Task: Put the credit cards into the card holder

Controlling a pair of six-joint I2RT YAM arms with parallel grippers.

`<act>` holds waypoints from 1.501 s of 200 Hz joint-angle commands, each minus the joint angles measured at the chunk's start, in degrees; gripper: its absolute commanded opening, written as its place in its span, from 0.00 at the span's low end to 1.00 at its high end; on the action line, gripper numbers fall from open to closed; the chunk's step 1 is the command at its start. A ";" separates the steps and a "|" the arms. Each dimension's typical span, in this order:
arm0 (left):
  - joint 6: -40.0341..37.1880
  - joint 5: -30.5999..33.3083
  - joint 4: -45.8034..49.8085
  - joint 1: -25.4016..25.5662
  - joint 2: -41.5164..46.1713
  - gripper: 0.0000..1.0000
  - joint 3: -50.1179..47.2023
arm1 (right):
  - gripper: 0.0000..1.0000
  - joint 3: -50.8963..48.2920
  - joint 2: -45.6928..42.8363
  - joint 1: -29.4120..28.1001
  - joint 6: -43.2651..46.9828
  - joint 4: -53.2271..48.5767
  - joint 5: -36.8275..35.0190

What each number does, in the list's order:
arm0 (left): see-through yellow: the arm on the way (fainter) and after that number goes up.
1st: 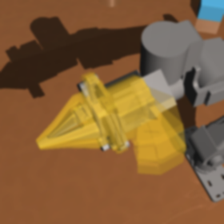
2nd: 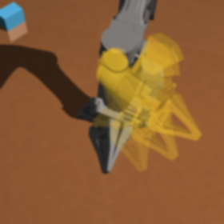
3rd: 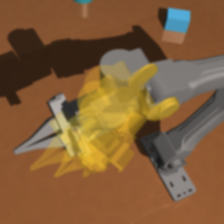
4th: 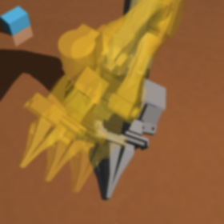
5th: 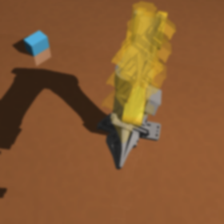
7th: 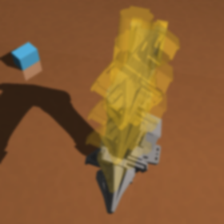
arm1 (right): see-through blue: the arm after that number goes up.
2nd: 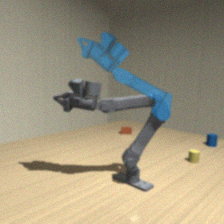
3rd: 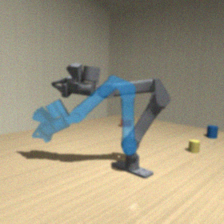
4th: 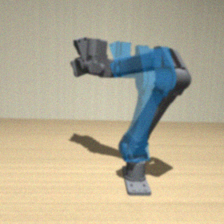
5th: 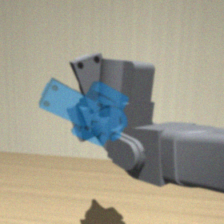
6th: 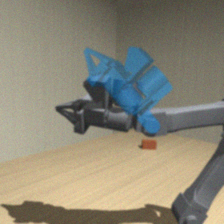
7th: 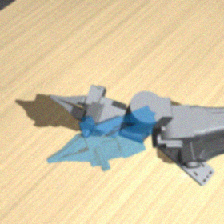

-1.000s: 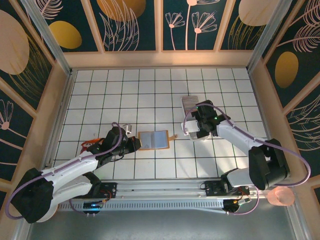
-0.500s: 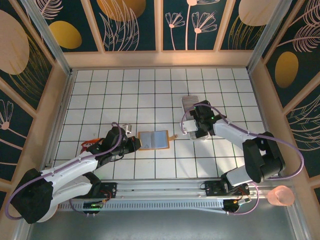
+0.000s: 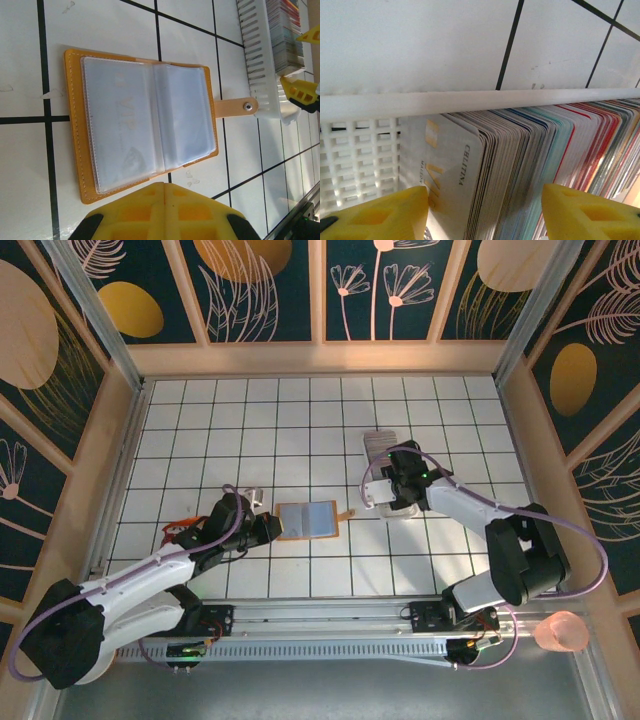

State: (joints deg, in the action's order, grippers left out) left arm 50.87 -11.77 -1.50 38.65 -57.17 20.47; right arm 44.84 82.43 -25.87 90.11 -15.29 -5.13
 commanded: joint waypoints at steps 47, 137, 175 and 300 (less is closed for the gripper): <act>0.24 -0.27 0.09 0.28 1.09 0.00 0.40 | 0.42 0.75 -3.51 -0.13 1.41 -0.35 -0.41; 0.29 -0.66 0.26 0.28 1.27 0.00 0.45 | 0.22 0.51 -4.73 0.00 1.57 -1.70 -0.50; 0.52 -0.75 0.27 0.28 1.44 0.00 0.18 | 0.14 1.39 -5.27 -0.01 1.65 -2.09 -0.72; 0.20 -1.70 0.22 0.23 1.15 0.00 0.44 | 0.05 1.82 -9.21 -0.15 -1.09 -8.89 1.47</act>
State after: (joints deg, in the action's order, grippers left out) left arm 50.92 -12.23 -1.48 38.65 -56.27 20.47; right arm 44.91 75.59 -25.93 90.87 -21.54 -4.67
